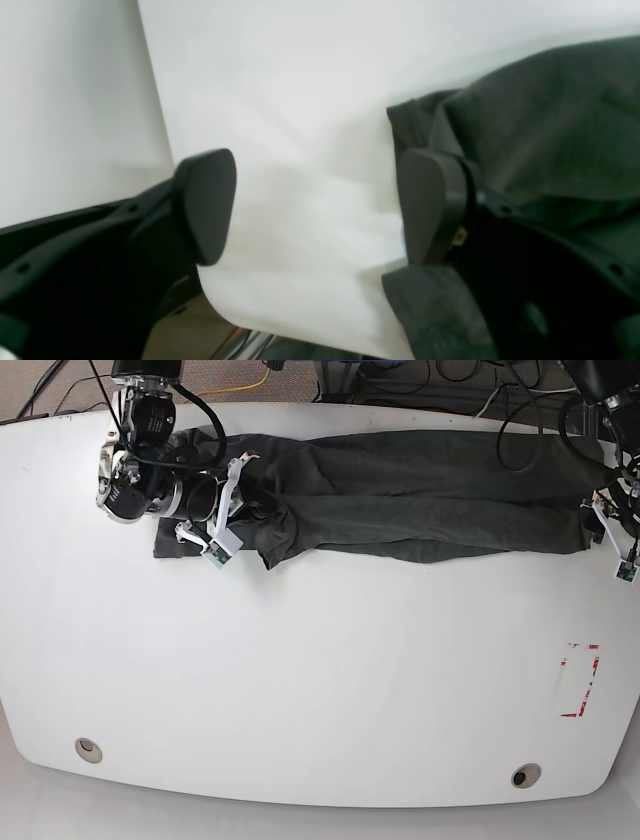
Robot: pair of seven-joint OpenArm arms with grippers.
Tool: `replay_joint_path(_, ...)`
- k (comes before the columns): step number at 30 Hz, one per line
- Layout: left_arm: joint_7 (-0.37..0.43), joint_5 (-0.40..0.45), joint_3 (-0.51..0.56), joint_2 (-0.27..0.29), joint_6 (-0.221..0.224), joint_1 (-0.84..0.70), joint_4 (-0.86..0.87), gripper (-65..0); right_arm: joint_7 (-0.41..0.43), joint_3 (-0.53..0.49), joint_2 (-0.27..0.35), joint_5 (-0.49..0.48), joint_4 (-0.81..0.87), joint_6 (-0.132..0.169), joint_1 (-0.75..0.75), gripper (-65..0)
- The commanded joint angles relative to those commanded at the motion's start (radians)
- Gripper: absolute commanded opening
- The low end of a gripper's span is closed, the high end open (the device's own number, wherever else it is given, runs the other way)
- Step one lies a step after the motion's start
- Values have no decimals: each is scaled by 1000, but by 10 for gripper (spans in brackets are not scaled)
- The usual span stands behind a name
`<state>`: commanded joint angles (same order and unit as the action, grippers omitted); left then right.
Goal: Layout the t-shirt on the table in an organized manner, then fold the t-shirt properly
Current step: 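Release the right gripper and move it to the folded shirt's end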
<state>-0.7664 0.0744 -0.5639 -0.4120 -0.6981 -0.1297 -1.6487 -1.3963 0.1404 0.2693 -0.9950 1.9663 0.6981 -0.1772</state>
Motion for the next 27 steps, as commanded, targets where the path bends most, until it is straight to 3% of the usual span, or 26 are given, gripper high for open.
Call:
replay_joint_path(6, 0, 2, 31, 0, 0, -3, 0, -185, 0, -84, 91, -69, 0, 0, -9, -650)
replay_joint_path(16, 0, 2, 100, 0, 0, -3, 2, -185, 0, -250, 192, -72, 0, 0, -28, -626)
replay_joint_path(19, 0, 2, 109, 0, 0, -3, 2, -185, 0, -288, 218, -72, 0, 0, -26, -528)
replay_joint_path(21, 0, 2, 114, 0, 0, -3, 2, -185, 0, -307, 239, -72, 2, 0, -25, -387)
replay_joint_path(22, 0, 2, 114, 0, 0, -5, 2, -185, 0, -310, 244, -72, 5, 0, -25, -346)
replay_joint_path(23, 0, 2, 114, 0, 0, -6, 2, -185, 0, -311, 256, -72, 17, 0, -25, -244)
replay_joint_path(27, 0, 2, 115, 0, 0, -3, 23, -185, 0, -310, 285, -74, 48, 0, -17, -60)
